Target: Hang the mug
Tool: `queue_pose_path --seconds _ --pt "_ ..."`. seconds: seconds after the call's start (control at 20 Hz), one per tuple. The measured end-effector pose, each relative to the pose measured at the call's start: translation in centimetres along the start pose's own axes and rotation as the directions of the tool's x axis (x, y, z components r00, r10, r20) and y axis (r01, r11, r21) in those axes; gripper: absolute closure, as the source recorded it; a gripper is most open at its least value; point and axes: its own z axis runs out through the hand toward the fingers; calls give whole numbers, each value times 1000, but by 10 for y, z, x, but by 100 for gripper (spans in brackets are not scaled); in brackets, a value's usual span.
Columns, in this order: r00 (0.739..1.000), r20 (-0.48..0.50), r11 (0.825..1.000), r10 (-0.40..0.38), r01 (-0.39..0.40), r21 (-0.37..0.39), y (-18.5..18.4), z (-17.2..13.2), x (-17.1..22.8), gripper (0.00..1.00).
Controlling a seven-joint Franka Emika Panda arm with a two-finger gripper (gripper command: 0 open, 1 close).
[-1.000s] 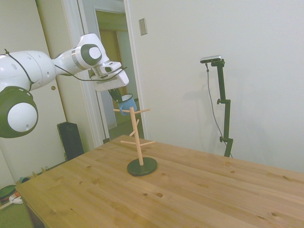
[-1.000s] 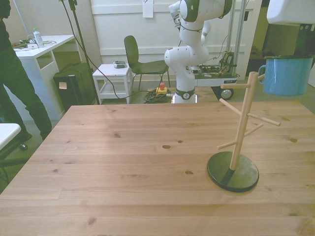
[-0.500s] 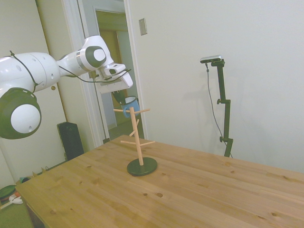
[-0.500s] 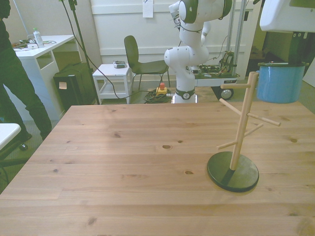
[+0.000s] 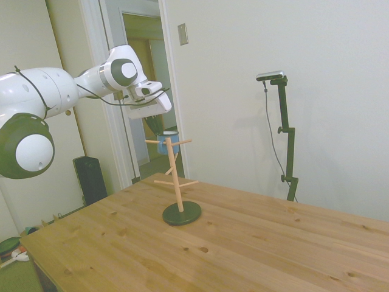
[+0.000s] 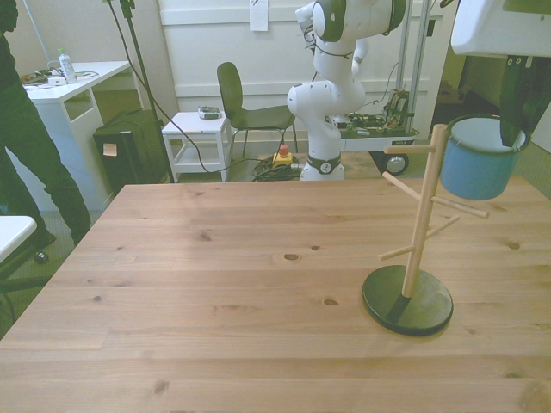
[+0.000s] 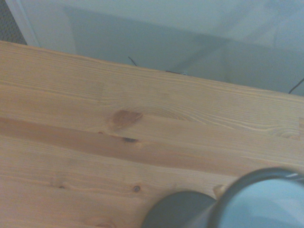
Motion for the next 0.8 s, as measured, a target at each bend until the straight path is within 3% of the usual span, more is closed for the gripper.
queue_pose_path --seconds 0.4,0.8 --pt "1000 -10 1000 11 -11 7 5 -7 5 0" --pt "999 -36 999 24 -23 36 34 -56 -8 0"
